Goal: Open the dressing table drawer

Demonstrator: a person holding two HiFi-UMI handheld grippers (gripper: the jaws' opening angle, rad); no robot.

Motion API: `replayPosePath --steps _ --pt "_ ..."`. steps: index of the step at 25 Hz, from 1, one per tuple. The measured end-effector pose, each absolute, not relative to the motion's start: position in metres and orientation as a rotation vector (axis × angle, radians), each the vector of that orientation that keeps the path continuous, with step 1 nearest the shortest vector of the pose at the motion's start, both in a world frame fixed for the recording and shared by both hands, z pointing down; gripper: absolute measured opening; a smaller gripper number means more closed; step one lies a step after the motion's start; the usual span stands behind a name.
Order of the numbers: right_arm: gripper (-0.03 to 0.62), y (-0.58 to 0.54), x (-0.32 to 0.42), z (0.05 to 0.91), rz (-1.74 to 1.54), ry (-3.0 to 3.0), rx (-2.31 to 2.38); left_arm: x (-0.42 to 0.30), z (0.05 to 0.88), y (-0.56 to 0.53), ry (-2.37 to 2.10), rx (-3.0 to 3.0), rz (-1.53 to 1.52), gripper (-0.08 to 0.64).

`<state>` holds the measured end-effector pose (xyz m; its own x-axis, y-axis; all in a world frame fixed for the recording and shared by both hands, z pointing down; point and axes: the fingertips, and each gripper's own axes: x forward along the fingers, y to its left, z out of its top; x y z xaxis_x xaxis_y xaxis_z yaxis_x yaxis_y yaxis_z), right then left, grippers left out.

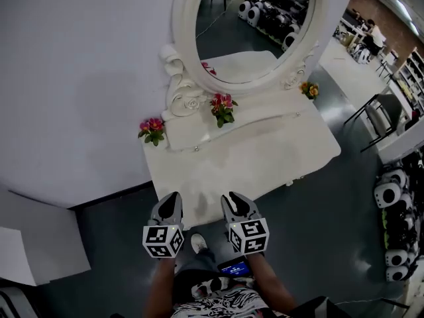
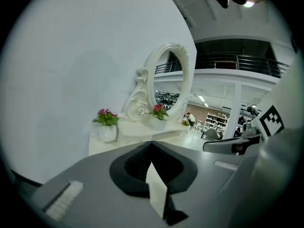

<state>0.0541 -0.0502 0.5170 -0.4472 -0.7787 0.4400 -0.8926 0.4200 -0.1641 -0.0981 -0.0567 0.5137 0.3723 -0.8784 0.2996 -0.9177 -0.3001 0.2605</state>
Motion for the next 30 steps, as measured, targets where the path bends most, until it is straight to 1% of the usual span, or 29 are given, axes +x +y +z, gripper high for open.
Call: replayPosePath --steps 6,15,30 --pt "0.100 -0.108 0.037 0.518 0.519 -2.353 1.452 -0.111 0.521 -0.113 -1.523 2.262 0.154 0.002" --pt "0.101 -0.150 0.031 0.518 0.498 -2.343 1.457 -0.111 0.529 -0.157 -1.490 2.263 0.139 0.002" --pt "0.124 -0.195 0.001 0.585 0.509 -2.289 1.270 -0.108 0.587 -0.192 -1.450 2.196 0.267 0.002"
